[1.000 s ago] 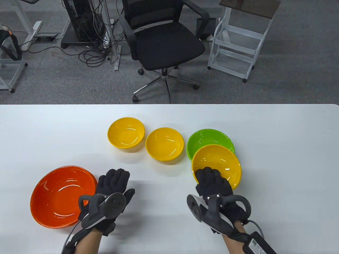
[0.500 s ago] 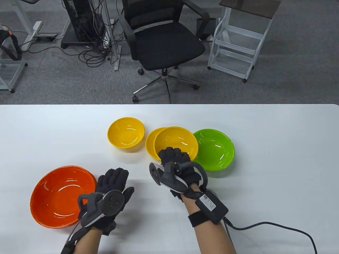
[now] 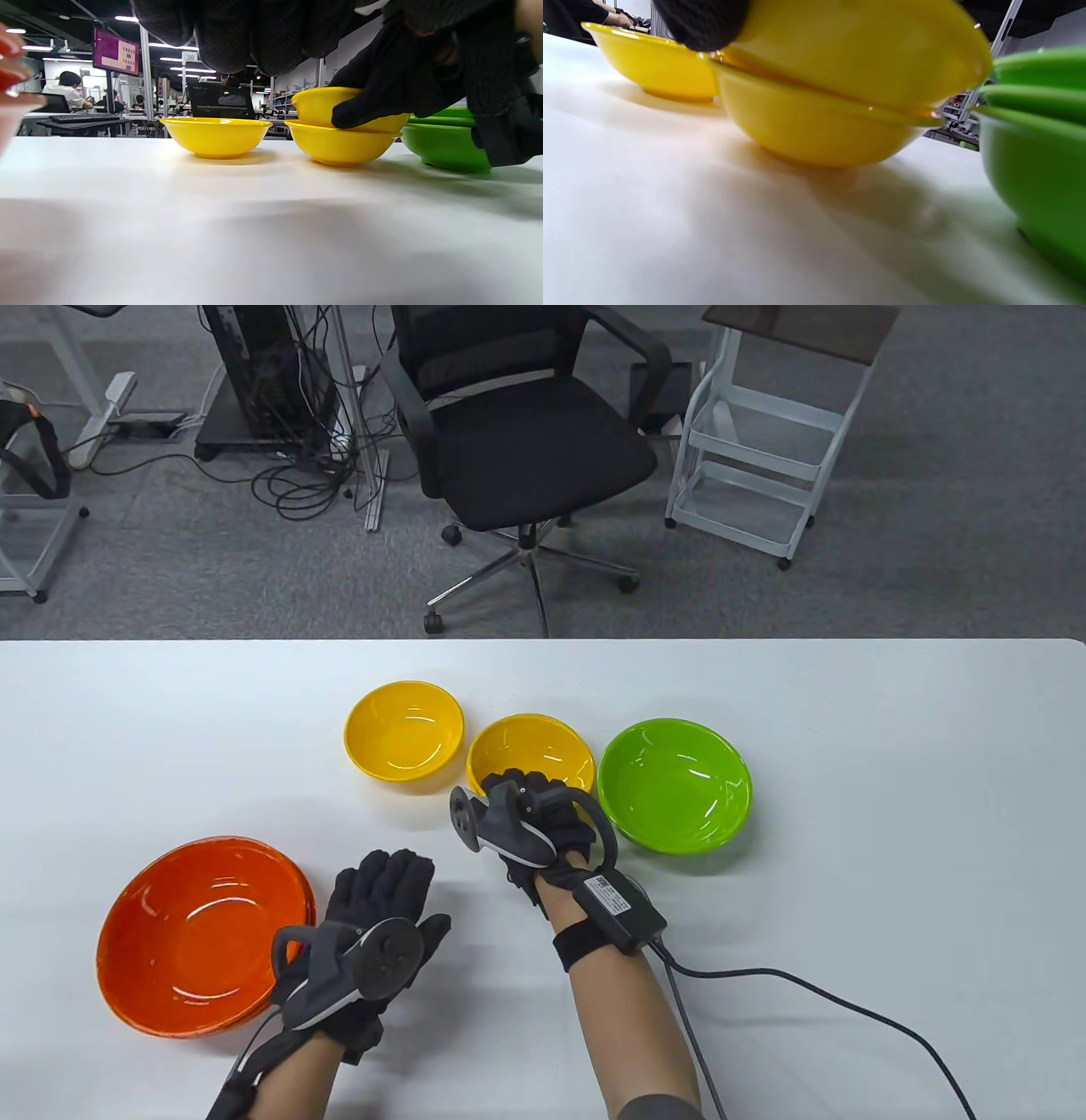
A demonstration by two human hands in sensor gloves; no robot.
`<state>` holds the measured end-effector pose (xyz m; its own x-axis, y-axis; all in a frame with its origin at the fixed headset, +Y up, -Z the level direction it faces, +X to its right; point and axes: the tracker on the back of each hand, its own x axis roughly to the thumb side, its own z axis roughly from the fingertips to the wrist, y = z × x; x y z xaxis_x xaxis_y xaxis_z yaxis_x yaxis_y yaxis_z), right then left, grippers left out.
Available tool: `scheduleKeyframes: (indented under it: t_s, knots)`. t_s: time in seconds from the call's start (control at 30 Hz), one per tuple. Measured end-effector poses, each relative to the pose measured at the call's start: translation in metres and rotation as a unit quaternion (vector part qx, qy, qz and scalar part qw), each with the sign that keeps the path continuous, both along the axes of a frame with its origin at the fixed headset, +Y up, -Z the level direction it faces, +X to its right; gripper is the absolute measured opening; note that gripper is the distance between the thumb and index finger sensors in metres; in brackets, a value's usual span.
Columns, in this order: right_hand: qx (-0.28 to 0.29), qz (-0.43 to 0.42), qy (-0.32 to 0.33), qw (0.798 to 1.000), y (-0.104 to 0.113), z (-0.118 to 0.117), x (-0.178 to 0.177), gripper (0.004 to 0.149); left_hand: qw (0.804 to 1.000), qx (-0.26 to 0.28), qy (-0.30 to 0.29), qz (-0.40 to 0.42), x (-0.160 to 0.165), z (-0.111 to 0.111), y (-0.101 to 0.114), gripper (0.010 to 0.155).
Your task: Nest bowls by color group
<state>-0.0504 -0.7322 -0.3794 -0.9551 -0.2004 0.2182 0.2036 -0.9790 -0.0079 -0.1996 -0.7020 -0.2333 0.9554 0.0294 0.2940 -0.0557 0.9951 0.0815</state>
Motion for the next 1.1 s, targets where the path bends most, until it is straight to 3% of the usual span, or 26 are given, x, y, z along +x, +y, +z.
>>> scheduleKeyframes:
  t_s: [0.47,0.73,0.87,1.1]
  knots:
    - [-0.037,0.005,-0.028,0.999,-0.021,-0.008,0.0,0.059,1.0,-0.005,-0.005,-0.001,0.005,0.001,0.0,0.07]
    - [-0.083,0.025,-0.044,0.995,-0.019,-0.011,0.001,0.067,1.0,-0.004,-0.004,0.003,0.004,0.001,0.001,0.07]
    - [-0.049,0.022,-0.038,0.998,-0.002,-0.002,0.004,0.07,1.0,-0.005,-0.004,0.006,0.004,0.0,0.001,0.071]
    - [0.026,-0.026,-0.01,0.999,0.055,0.018,0.002,0.071,1.0,0.004,0.0,0.022,-0.001,0.003,0.005,0.071]
